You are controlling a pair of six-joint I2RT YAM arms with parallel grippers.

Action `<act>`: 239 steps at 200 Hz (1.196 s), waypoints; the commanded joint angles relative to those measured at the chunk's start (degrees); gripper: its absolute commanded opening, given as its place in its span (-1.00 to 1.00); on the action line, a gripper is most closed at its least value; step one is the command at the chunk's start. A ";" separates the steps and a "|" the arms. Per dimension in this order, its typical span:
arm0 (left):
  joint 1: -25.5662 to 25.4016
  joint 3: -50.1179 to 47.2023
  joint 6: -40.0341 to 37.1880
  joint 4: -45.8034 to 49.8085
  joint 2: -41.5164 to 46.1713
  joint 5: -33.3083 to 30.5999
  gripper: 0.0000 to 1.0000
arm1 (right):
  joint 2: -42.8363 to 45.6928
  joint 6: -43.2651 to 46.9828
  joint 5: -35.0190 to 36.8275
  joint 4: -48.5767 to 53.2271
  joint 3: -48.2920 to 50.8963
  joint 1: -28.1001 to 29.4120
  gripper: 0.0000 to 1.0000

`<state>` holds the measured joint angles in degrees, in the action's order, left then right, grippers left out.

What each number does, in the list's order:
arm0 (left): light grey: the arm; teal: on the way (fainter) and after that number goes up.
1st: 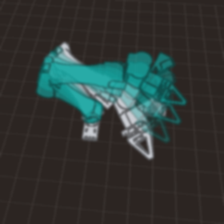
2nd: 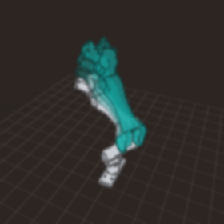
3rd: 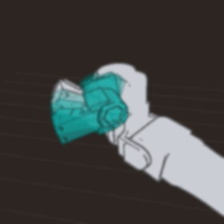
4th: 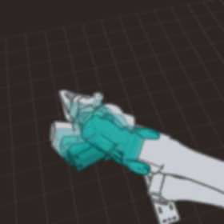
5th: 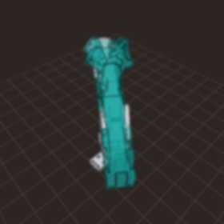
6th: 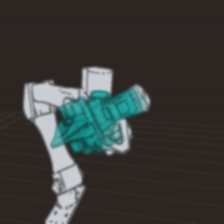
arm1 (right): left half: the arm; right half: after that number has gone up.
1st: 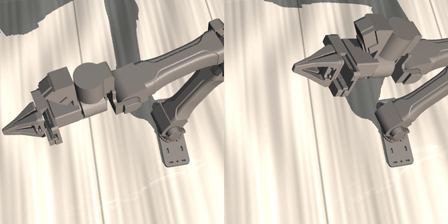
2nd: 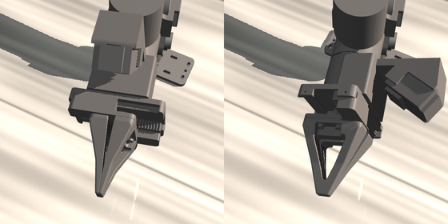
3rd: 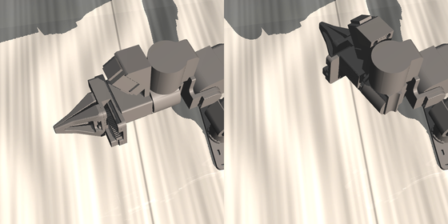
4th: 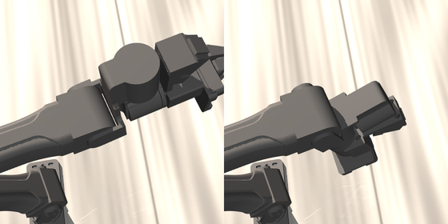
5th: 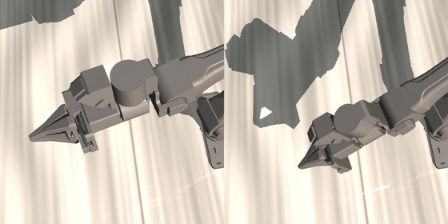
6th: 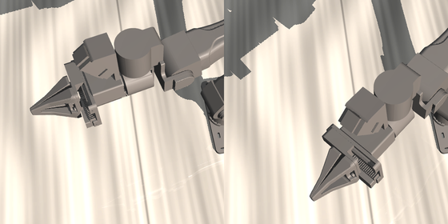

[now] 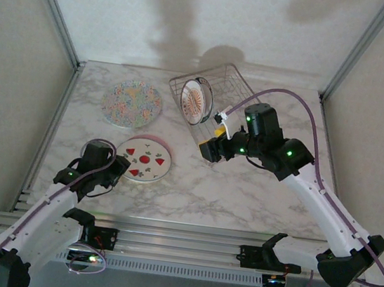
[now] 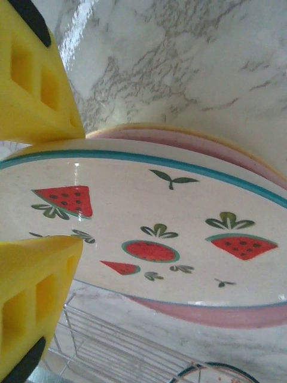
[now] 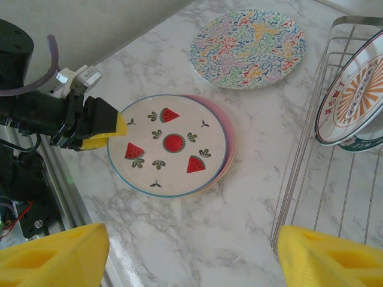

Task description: Unload the plates from the dish rack

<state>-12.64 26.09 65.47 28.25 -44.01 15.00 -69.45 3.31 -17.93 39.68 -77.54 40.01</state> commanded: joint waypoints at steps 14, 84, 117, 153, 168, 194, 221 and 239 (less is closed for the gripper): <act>0.38 1.00 -0.97 2.53 -0.11 -1.04 -0.15 | -0.33 -1.03 0.84 -0.75 -0.12 0.51 0.50; 0.38 1.51 -0.39 5.65 -0.11 -2.63 -0.45 | -0.49 -1.64 1.74 -0.30 -0.34 0.51 0.51; 0.38 1.01 -0.48 6.38 0.14 -2.87 -0.57 | -1.00 -1.99 1.75 -0.43 -0.75 0.51 0.51; 0.42 0.15 -0.44 5.29 -0.18 -2.54 -0.69 | -1.21 -2.41 2.23 -0.43 -0.86 0.51 0.50; 0.42 0.27 -0.26 4.72 -0.53 -2.43 -0.76 | -1.34 -3.25 3.71 -0.40 -1.02 0.51 0.50; 0.43 2.55 -0.18 5.74 -0.38 -3.38 -0.73 | -2.86 -6.91 13.36 0.46 -2.87 0.04 0.50; 0.27 8.14 -0.56 7.93 -0.44 -5.80 -0.52 | -6.14 -11.37 16.34 -1.16 -5.08 -4.30 0.46; 0.18 12.69 -1.20 8.17 -1.74 -6.94 -0.42 | -9.96 -14.03 13.55 -3.58 -6.51 -7.60 0.41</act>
<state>-12.64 32.29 65.06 34.92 -44.75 11.73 -75.48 -5.50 -5.69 39.38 -81.21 35.97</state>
